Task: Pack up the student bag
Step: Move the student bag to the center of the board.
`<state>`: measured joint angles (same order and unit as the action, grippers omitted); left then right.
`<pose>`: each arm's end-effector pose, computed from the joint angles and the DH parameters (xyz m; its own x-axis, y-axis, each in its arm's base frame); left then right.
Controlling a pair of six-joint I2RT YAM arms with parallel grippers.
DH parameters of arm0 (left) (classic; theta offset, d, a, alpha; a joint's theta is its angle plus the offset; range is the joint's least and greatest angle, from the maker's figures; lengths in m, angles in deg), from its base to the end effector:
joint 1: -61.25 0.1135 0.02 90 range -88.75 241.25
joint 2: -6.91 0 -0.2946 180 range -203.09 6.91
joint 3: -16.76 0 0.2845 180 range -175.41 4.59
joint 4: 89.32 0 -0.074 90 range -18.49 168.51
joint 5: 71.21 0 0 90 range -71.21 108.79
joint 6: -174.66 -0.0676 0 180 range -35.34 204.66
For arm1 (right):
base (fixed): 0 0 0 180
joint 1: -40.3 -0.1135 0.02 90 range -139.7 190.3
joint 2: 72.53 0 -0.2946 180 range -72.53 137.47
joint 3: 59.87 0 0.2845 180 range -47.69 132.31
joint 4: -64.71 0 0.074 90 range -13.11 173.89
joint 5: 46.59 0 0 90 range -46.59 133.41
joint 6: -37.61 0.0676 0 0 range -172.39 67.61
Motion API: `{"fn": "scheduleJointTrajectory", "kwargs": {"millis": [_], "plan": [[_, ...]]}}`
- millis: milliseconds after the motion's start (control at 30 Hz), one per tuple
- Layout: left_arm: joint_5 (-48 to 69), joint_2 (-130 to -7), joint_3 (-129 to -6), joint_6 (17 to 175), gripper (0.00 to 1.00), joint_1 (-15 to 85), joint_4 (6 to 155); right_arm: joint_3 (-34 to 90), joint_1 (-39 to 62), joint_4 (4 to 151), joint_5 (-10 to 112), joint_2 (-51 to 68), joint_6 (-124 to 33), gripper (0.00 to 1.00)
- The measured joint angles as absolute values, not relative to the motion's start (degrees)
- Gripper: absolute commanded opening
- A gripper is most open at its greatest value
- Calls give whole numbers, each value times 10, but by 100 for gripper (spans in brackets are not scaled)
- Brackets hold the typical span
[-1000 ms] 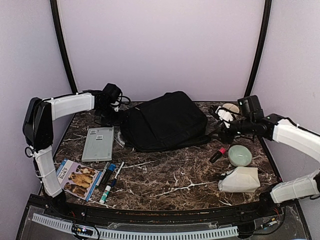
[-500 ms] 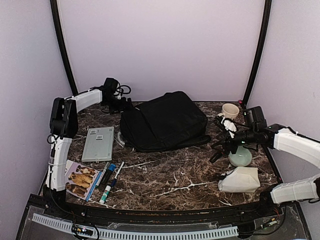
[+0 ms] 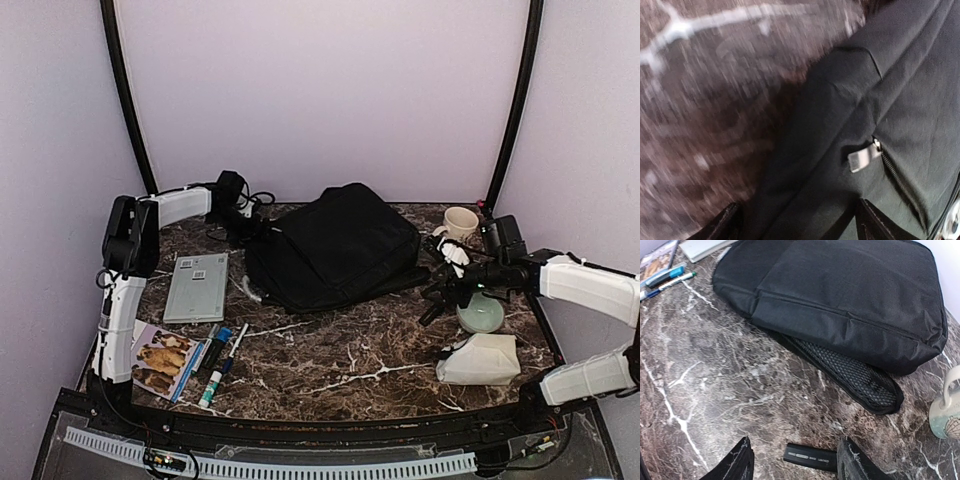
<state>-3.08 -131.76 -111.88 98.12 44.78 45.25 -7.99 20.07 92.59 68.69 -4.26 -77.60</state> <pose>0.5672 -0.1939 0.1459 -0.8766 0.0339 -0.4800 0.2690 0.8616 -0.4304 0.2533 0.1241 0.2126 -0.3372 -0.5347 -0.7748 -0.8215 0.5692 -0.0353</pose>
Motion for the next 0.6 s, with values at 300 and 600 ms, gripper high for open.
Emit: {"fn": "scheduleJointTrajectory", "kwargs": {"millis": [300,600], "plan": [[47,-1145,-873,967,70,341,426,-80,201,913,652,-12,-777,54],[135,-981,-751,969,77,327,390,-60,185,915,594,60,-781,46]]}}
